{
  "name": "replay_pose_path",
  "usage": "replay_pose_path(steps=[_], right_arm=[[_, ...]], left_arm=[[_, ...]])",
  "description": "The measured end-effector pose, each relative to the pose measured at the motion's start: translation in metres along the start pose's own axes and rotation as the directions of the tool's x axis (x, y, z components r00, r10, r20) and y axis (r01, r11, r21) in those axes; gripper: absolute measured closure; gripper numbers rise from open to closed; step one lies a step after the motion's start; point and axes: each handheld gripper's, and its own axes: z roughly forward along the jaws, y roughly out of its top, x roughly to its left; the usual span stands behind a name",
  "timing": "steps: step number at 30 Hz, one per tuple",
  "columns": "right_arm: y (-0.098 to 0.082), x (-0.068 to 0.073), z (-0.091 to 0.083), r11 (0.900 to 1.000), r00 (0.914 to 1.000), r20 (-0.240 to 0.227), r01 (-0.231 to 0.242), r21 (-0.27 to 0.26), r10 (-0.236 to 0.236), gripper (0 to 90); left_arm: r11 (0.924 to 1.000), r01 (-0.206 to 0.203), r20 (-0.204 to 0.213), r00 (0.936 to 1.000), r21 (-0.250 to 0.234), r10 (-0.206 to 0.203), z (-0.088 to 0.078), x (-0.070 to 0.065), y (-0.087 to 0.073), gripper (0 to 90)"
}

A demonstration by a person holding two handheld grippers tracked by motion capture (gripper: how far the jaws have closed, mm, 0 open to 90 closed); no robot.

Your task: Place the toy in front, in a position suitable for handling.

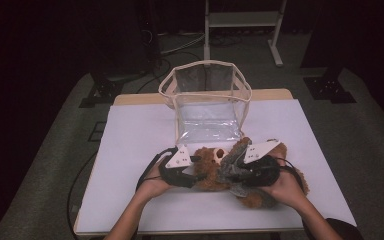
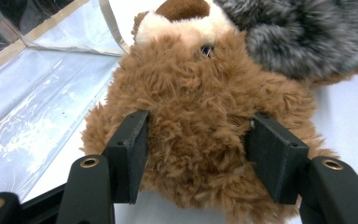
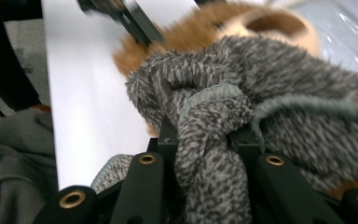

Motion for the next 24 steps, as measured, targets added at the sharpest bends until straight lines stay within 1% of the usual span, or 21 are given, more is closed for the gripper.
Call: replay_pose_path(steps=[2,4,5,7,8,9,11,14,15,16,17,18,20,22,23,24], right_arm=[[-0.005,-0.004,-0.004,1.000,0.9999,0.003,-0.013,0.001,0.013,71.7],[-0.008,-0.006,-0.008,1.000,0.9998,0.009,-0.018,-0.001,0.018,71.8],[-0.008,-0.006,-0.009,1.000,0.9998,0.014,-0.017,-0.002,0.017,71.8],[-0.006,-0.007,-0.011,1.000,0.9995,0.030,-0.013,-0.009,0.013,71.9],[-0.005,-0.007,-0.011,1.000,0.9994,0.031,-0.018,-0.013,0.018,71.9],[-0.003,-0.008,-0.010,1.000,0.9995,0.024,-0.021,-0.016,0.022,71.9],[0.003,-0.005,-0.010,1.000,0.9998,0.013,-0.012,-0.028,0.012,71.8],[0.017,0.000,-0.009,0.999,0.9998,-0.016,0.010,-0.051,-0.011,71.9],[0.021,0.001,-0.008,0.998,0.9997,-0.020,0.017,-0.054,-0.018,71.9],[0.021,0.001,-0.008,0.998,0.9997,-0.020,0.017,-0.054,-0.018,71.9],[0.027,0.002,-0.004,0.998,0.9991,-0.026,0.031,-0.056,-0.033,71.8],[0.036,0.004,0.003,0.997,0.9980,-0.026,0.057,-0.049,-0.058,71.8],[0.046,0.007,0.013,0.996,0.9960,-0.031,0.082,-0.043,-0.084,71.8],[0.049,0.007,0.019,0.995,0.9950,-0.035,0.093,-0.032,-0.094,71.8],[0.049,0.007,0.021,0.995,0.9944,-0.033,0.099,-0.027,-0.100,71.8],[0.047,0.006,0.021,0.996,0.9954,-0.035,0.089,-0.023,-0.090,71.8]], left_arm=[[1.0000,0.003,0.019,0.9998,0.002,-0.003,-0.003,0.001,0.000,38.7],[0.9998,0.014,0.043,0.9990,0.011,-0.015,-0.005,0.002,-0.002,38.6],[0.9998,0.014,0.048,0.9988,0.011,-0.015,-0.006,0.003,-0.003,38.6],[0.9995,0.029,0.054,0.9981,0.011,-0.030,-0.005,0.003,-0.006,40.8],[0.9996,0.027,0.049,0.9984,0.010,-0.028,-0.003,0.003,-0.006,41.9],[0.9997,0.024,0.046,0.9986,0.009,-0.025,-0.001,0.003,-0.006,43.6],[0.9998,0.020,0.046,0.9987,0.008,-0.021,0.002,0.002,-0.005,45.2],[0.9999,0.012,0.042,0.9990,0.003,-0.012,0.004,0.000,-0.004,46.3],[0.9999,0.011,0.042,0.9991,0.006,-0.012,0.005,0.000,-0.003,46.3],[0.9999,0.011,0.042,0.9991,0.006,-0.012,0.005,0.000,-0.003,46.3],[0.9999,0.011,0.042,0.9991,0.007,-0.011,0.005,-0.001,-0.003,46.3],[0.9999,0.010,0.040,0.9992,0.008,-0.011,0.005,-0.001,-0.003,46.2],[0.9999,0.005,0.040,0.9992,0.015,-0.006,0.004,0.000,-0.004,46.0],[0.9997,0.006,0.038,0.9992,0.022,-0.007,0.002,0.001,-0.004,45.0],[0.9996,0.019,0.043,0.9989,0.022,-0.019,0.001,0.001,-0.005,42.9],[0.9994,0.022,0.048,0.9986,0.028,-0.023,0.000,0.003,-0.005,41.3]])
